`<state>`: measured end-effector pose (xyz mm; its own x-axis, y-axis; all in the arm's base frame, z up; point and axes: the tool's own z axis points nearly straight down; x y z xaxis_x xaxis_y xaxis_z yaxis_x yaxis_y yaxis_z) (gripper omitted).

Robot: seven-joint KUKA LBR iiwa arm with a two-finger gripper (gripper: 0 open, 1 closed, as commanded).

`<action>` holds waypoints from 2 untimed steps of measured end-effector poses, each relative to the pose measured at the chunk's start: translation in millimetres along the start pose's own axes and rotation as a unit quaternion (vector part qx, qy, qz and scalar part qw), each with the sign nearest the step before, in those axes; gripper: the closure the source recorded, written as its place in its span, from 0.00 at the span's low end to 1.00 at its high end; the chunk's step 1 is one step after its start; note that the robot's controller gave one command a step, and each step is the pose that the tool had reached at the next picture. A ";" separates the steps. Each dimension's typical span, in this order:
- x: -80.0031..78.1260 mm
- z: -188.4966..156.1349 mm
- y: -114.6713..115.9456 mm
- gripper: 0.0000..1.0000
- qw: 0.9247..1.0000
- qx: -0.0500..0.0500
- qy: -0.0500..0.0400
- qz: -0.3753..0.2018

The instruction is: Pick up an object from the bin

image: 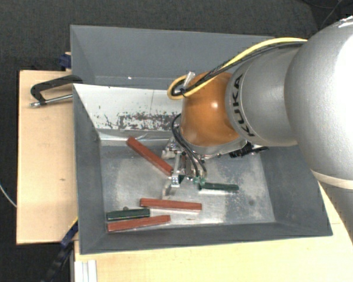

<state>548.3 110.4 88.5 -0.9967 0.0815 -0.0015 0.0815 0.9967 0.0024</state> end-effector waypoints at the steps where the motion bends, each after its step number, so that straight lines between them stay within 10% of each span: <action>1: -33.9 -21.2 18.4 0.00 0.997 0.000 -0.002 0.080; 2: -35.0 15.3 8.2 0.00 0.998 0.000 -0.001 0.058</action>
Offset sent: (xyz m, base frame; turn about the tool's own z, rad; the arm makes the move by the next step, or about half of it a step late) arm 0.0337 0.0033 -0.0185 0.1160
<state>583.9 115.8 73.3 -0.9804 0.1969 -0.0024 0.1969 0.9804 0.0022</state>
